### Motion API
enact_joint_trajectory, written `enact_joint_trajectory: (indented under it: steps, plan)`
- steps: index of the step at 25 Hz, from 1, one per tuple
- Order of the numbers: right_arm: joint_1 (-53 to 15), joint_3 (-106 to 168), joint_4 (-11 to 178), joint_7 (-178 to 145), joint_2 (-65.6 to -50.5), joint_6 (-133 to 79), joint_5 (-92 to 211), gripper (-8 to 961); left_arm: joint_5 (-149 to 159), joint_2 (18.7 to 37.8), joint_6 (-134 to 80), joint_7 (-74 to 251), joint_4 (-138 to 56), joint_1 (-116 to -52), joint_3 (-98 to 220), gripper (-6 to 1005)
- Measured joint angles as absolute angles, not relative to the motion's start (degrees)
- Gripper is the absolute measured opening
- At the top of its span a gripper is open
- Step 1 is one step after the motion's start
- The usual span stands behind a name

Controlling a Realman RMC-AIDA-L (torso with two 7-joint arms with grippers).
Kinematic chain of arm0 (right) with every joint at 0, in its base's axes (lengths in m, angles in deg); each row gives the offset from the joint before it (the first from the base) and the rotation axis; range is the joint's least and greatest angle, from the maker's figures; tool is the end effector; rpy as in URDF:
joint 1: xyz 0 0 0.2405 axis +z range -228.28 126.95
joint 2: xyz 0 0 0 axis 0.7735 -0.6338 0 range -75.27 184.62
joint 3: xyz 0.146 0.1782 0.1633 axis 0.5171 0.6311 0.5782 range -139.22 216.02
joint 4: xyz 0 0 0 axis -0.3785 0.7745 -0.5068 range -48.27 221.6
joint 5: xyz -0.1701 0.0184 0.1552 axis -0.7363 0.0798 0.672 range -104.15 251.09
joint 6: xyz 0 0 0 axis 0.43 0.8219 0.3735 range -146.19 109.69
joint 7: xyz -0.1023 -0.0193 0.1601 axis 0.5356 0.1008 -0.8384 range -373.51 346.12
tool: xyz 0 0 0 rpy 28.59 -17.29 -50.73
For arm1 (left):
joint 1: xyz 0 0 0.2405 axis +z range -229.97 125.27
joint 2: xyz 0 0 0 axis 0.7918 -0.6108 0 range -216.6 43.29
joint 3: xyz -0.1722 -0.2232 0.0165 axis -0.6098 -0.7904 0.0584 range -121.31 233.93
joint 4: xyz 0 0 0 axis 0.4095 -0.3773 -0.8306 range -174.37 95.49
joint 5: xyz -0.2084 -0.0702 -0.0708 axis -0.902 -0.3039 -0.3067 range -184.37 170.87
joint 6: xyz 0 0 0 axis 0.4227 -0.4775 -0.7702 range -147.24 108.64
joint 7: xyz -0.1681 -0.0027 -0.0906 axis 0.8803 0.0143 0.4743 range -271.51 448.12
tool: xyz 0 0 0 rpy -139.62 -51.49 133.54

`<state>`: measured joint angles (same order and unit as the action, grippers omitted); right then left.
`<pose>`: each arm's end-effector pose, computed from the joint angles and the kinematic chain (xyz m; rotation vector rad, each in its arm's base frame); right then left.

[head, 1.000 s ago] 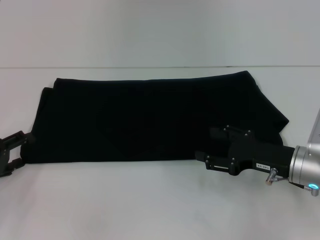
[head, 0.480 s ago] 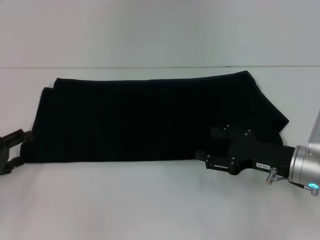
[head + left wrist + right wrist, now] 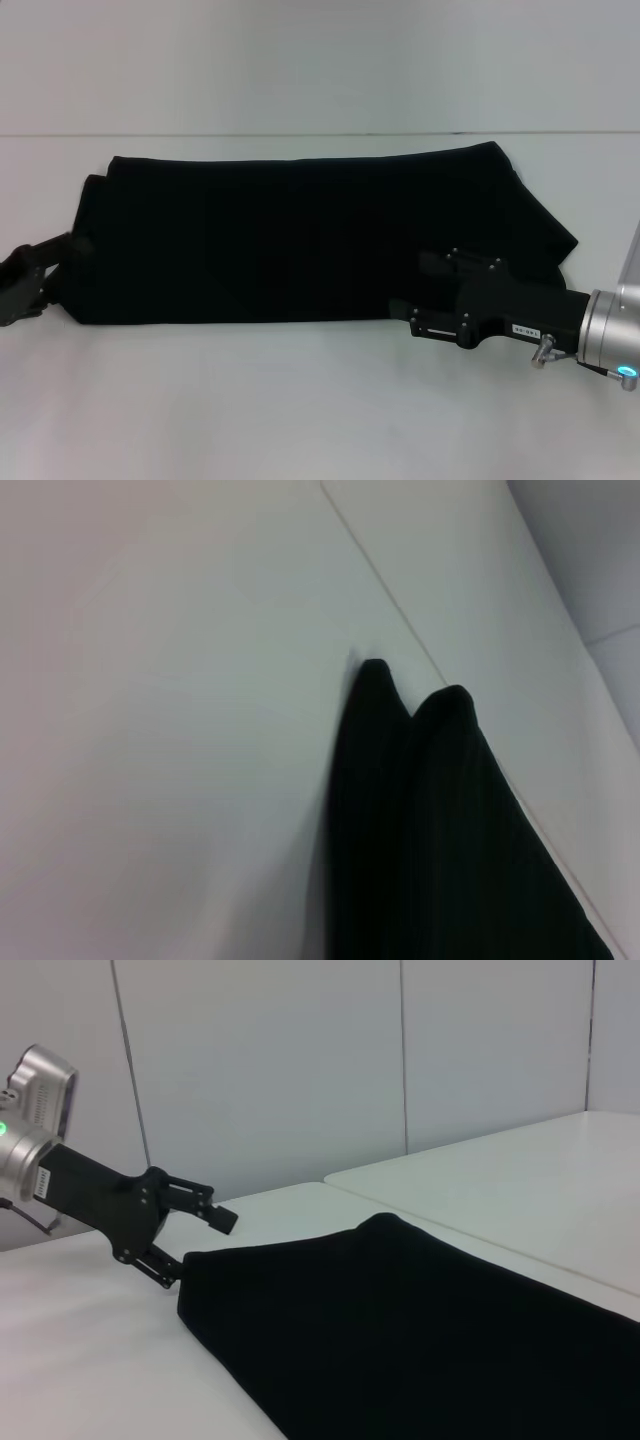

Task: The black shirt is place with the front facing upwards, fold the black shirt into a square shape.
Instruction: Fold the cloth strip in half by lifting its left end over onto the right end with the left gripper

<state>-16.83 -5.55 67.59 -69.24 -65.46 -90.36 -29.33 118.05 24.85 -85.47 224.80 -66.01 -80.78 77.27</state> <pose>0.2817 0.3899 -0.1163 -2.5968 0.4499 0.6576 -0.4191 0.3991 0.0142 -1.5341 -2.0190 -0.7940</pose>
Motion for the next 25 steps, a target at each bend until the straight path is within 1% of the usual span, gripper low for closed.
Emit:
enact_joint_trajectory:
  steps: [7, 15, 20, 25]
  plan:
    - [-16.89, -5.54, 67.59, -69.24, -65.47, -90.44, -29.27, 833, 117.72, 25.03, -85.48, 222.24, -66.71, -81.09, 77.73, 927]
    - [-16.88, -5.99, 67.6, -69.24, -65.47, -90.19, -29.44, 832, 118.12, 24.97, -85.19, 222.07, -67.03, -81.51, 81.13, 744]
    - [-16.85, -6.26, 67.6, -69.23, -65.47, -90.39, -29.64, 834, 118.14, 24.95, -85.15, 221.83, -67.04, -81.51, 81.16, 500]
    - [-16.83, -6.68, 67.59, -69.24, -65.47, -90.45, -29.7, 833, 118.14, 24.95, -85.13, 221.2, -67.11, -81.46, 81.12, 324]
